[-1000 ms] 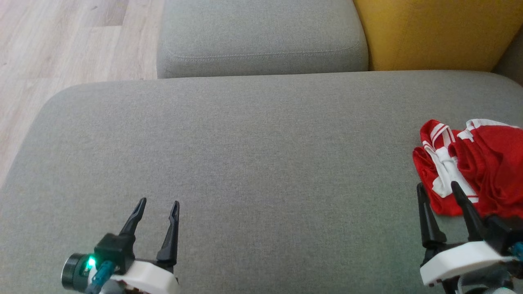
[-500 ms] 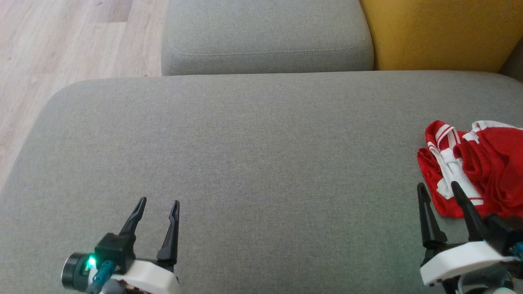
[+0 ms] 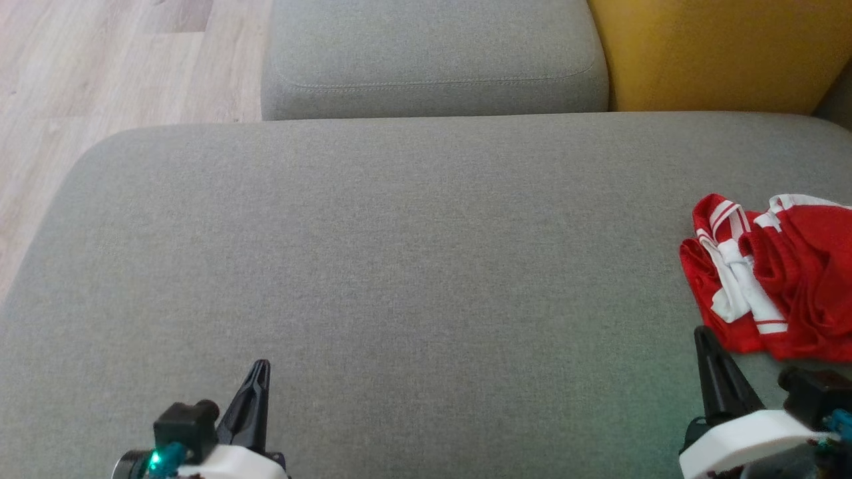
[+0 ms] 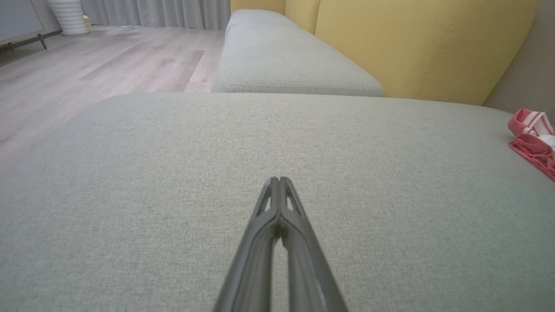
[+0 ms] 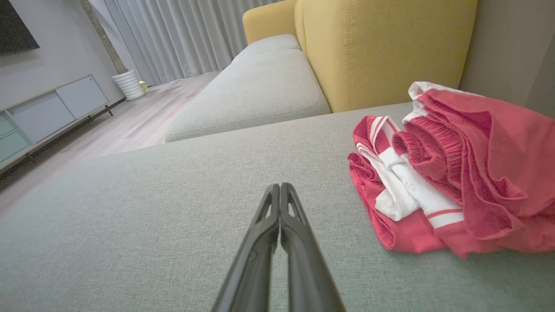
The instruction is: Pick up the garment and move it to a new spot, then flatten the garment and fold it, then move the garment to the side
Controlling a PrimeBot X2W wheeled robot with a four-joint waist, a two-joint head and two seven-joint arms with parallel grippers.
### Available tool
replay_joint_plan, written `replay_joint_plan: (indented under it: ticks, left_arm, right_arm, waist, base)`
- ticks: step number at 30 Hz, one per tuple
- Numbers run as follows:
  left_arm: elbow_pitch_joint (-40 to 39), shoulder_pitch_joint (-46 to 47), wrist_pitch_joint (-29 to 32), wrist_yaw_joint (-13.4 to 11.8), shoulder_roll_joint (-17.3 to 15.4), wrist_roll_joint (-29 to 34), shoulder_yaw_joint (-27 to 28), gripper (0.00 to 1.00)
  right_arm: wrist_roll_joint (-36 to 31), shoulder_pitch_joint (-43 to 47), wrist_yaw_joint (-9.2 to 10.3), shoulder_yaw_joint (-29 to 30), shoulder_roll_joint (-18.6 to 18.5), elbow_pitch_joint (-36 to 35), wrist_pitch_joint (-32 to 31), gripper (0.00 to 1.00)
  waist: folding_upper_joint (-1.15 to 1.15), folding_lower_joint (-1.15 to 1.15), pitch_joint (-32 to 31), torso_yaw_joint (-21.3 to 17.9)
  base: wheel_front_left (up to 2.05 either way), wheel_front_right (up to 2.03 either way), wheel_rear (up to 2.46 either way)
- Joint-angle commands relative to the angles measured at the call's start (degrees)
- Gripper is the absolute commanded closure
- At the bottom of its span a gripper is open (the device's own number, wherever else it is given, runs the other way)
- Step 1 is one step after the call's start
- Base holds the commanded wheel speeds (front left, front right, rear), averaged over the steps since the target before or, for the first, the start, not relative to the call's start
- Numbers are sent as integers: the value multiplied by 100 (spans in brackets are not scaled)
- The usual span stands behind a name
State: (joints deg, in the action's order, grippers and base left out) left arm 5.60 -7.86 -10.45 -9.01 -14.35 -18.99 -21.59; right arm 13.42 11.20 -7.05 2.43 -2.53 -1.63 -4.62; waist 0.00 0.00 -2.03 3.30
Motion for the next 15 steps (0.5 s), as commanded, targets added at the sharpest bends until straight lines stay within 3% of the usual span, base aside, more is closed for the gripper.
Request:
replay_joint_plan:
  ticks: [1,15]
  left_arm:
    - [-156,260,21,49,-19,-168,126,100]
    - [4,413,174,253,74,-1086,384,100]
  right_arm:
    - [189,-203,-7,9,-29,-143,18,100]
    - [1158,-391,-12,8,-67,69,32,100]
  waist:
    - [0,0,2,-5]
    - [0,0,27,-44]
  base:
    - [0,0,0]
    - [0,0,0]
